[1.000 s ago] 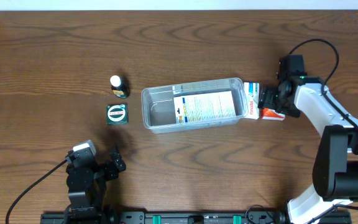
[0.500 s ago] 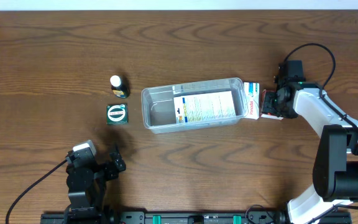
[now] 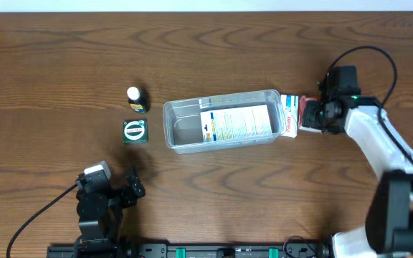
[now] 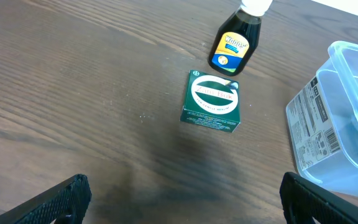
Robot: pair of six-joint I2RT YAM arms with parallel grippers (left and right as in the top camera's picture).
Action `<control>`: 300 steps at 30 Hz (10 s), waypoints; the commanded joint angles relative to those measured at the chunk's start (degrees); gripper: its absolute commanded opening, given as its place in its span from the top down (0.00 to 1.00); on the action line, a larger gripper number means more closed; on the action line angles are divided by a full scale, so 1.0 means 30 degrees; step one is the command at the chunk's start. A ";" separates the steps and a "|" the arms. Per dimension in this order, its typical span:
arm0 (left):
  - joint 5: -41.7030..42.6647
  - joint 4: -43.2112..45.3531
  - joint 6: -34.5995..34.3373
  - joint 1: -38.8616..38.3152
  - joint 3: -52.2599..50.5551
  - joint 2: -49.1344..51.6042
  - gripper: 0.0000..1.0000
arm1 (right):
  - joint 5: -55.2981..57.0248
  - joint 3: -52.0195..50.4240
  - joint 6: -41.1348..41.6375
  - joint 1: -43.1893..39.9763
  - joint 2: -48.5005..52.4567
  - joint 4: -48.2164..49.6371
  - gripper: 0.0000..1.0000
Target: Pack container
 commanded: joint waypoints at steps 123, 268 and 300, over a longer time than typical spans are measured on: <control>0.0131 0.0015 0.0044 -0.0095 -0.0233 -0.0102 0.02 | 0.0882 0.0656 0.1690 0.2361 0.4867 0.2455 0.26; 0.0131 0.0015 0.0044 -0.0095 -0.0226 -0.0102 0.02 | -0.3708 0.0663 -0.0976 1.2903 0.2616 0.7388 0.99; 0.0131 0.0015 0.0044 -0.0095 -0.0226 -0.0102 0.02 | -0.0889 0.0860 -0.2586 1.0477 -0.1268 0.5770 0.96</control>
